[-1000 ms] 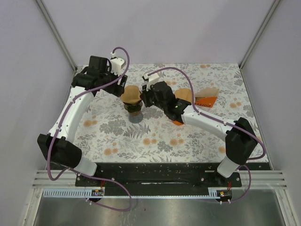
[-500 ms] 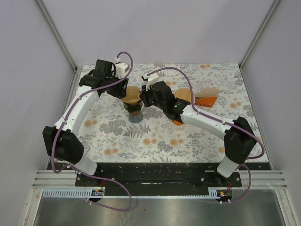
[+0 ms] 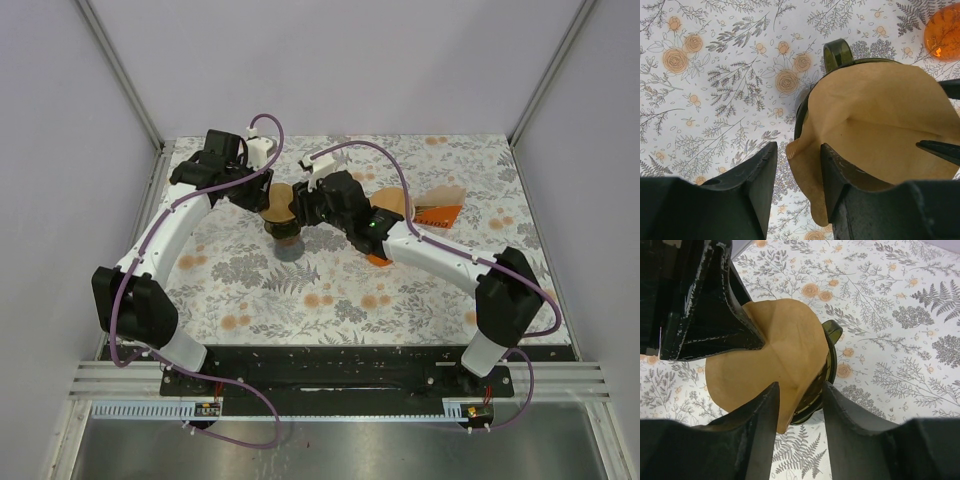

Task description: Place the coffee filter in the dripper

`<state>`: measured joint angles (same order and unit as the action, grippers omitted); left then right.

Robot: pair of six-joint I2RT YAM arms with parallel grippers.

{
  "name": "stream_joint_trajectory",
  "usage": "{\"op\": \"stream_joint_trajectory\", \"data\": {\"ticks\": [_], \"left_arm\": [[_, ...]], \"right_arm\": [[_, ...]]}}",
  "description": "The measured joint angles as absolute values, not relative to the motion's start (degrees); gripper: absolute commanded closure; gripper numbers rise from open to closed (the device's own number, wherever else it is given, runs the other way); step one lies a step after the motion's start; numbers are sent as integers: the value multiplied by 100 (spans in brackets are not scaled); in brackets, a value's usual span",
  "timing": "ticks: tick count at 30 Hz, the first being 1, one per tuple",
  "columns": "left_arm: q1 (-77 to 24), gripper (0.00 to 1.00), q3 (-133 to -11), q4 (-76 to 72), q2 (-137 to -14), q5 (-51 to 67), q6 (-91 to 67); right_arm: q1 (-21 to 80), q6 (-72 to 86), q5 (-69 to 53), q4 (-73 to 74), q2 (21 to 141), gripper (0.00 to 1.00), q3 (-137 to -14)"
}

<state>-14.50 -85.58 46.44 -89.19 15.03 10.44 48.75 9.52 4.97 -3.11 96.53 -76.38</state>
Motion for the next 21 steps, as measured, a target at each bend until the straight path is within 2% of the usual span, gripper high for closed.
{"op": "stream_joint_trajectory", "data": {"ticks": [6, 10, 14, 21], "left_arm": [[-1450, 56, -8558, 4641, -8919, 1500, 1046], [-1450, 56, -8556, 4639, -8919, 1503, 1044], [-1450, 56, -8556, 4639, -8919, 1503, 1046], [-1450, 55, -8547, 4637, -8919, 1503, 1046]], "right_arm": [[4875, 904, 497, -311, 9594, 34, -7655], [4873, 913, 510, -292, 9579, 29, -7813], [4831, 952, 506, -202, 9588, 28, -8082], [4716, 1037, 486, 16, 10060, 37, -8549]]}}
